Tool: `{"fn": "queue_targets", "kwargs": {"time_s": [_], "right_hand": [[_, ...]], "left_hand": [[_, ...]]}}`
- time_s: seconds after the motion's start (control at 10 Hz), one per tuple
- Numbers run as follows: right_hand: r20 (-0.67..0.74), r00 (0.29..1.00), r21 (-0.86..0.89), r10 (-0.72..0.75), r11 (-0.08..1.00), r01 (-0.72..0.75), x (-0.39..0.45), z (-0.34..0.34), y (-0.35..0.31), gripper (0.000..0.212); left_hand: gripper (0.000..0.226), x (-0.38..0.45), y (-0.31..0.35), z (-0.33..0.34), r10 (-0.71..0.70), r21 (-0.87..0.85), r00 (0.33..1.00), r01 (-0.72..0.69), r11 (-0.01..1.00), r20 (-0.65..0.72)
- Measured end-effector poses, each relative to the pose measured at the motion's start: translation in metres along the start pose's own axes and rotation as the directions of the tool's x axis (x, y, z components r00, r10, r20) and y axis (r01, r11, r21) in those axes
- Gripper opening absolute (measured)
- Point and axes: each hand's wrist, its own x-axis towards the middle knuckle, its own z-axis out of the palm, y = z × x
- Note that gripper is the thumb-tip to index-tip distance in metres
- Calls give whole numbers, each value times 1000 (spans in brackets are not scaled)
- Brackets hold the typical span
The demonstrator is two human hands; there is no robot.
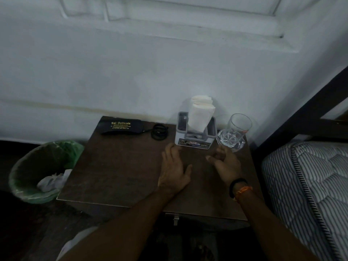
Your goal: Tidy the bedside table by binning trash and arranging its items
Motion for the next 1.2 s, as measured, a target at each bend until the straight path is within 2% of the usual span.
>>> {"fn": "queue_targets", "kwargs": {"time_s": [0.1,0.2,0.4,0.7,1.0,1.1,1.2], "right_hand": [[43,999,22,-21,1000,20,1,3,-3,82],[96,994,52,-60,997,55,0,6,-9,82],[139,983,78,-119,991,109,1,17,-13,69],[123,984,15,-126,992,125,1,21,-9,80],[140,986,28,-88,996,84,-2,20,-10,75],[75,997,62,2,998,-6,-11,23,-9,82],[30,999,-40,43,998,-42,-31,29,5,83]], "left_hand": [[109,5,-2,-8,-157,-121,987,152,981,-36],[118,14,-2,-8,-169,-159,985,169,973,11],[107,22,-7,-11,-167,-203,979,187,961,114],[104,18,-10,-11,-207,-251,972,229,941,110],[107,14,-16,-16,-216,-229,963,249,941,159],[104,0,-12,-32,-191,-191,963,227,955,188],[104,-12,-11,-50,-153,-141,955,193,971,253]]}}
